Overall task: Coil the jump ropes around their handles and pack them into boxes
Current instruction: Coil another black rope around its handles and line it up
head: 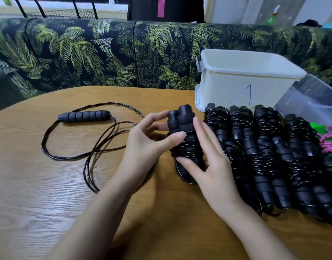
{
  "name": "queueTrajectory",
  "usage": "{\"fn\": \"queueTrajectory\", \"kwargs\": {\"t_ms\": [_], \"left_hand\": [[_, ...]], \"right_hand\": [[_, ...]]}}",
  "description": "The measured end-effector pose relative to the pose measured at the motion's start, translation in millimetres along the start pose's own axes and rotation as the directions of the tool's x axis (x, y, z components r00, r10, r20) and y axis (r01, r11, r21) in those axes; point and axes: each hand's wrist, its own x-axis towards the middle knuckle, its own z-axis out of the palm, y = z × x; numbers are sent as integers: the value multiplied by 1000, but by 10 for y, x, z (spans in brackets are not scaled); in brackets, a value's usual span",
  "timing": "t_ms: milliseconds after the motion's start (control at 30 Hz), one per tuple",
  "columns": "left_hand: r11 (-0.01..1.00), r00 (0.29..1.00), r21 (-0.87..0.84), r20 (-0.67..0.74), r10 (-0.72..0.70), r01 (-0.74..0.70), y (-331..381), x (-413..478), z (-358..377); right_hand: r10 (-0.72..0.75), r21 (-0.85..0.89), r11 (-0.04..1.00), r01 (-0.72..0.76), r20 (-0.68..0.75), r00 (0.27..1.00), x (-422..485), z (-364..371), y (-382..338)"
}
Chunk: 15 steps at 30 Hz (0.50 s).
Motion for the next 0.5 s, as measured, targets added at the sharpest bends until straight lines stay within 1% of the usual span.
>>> {"fn": "queueTrajectory", "kwargs": {"t_ms": [100, 167, 367, 500], "left_hand": [[1000, 999, 3, 47, 5, -5, 2, 20, -41], [1000, 998, -5, 56, 6, -6, 10, 14, -40], [1000, 994, -24, 110, -4, 6, 23, 10, -62], [992, 985, -108, 168, -40, 59, 67, 15, -79]], "right_hand": [[100, 228, 967, -111, 59, 993, 26, -84, -9], [147, 325, 930, -171, 97, 984, 45, -134, -64], [195, 423, 876, -233, 133, 972, 50, -179, -128], [196, 452, 860, -236, 134, 971, 58, -182, -152]]}}
